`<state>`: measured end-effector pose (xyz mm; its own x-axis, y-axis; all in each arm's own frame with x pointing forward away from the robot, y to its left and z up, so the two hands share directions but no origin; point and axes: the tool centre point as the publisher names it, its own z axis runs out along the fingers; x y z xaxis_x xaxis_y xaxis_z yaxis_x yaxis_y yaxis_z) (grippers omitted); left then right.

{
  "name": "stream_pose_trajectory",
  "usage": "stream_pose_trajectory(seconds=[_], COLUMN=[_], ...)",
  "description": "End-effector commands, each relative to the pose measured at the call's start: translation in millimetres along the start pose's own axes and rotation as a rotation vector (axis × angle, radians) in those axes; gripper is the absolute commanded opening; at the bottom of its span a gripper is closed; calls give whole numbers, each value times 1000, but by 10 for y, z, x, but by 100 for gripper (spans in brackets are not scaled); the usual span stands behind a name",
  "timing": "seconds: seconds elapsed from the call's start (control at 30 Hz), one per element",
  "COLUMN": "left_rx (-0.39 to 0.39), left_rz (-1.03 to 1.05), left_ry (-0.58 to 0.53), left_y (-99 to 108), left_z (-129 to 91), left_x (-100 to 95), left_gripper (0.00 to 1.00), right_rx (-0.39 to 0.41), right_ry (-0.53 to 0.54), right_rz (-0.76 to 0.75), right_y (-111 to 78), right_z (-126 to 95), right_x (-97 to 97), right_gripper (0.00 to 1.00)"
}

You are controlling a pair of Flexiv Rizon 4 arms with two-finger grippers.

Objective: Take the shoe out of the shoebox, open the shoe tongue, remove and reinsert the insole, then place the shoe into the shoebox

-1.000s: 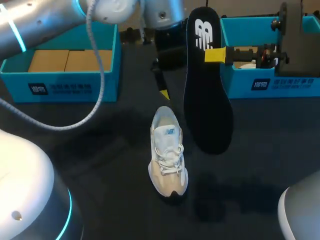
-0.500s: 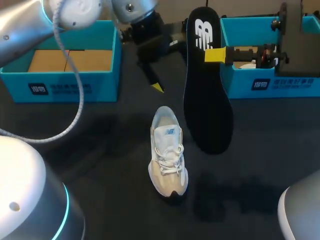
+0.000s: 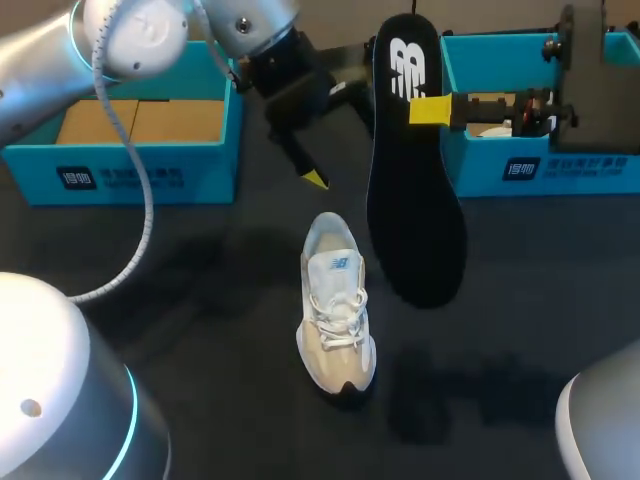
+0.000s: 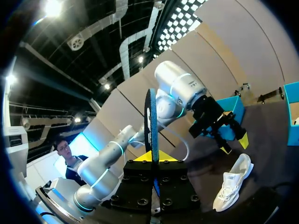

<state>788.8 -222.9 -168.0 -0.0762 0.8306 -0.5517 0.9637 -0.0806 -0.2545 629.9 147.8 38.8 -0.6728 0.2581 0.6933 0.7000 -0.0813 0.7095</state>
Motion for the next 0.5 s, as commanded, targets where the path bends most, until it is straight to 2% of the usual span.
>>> stream_pose_trajectory(seconds=[0.03, 0.23, 0.5], left_rx=[-26, -37, -46], left_rz=[-11, 3, 20], left_ry=[-128, -232, -322], left_y=[-30, -55, -55], left_z=[-22, -175, -298], left_x=[121, 59, -17], left_gripper=[100, 100, 100], right_rx=[-10, -19, -37], right_ry=[-2, -3, -3], right_rz=[18, 61, 196], right_y=[-33, 56, 146], right_z=[-37, -158, -311], right_x=[-10, -171, -379], right_gripper=[0, 0, 0])
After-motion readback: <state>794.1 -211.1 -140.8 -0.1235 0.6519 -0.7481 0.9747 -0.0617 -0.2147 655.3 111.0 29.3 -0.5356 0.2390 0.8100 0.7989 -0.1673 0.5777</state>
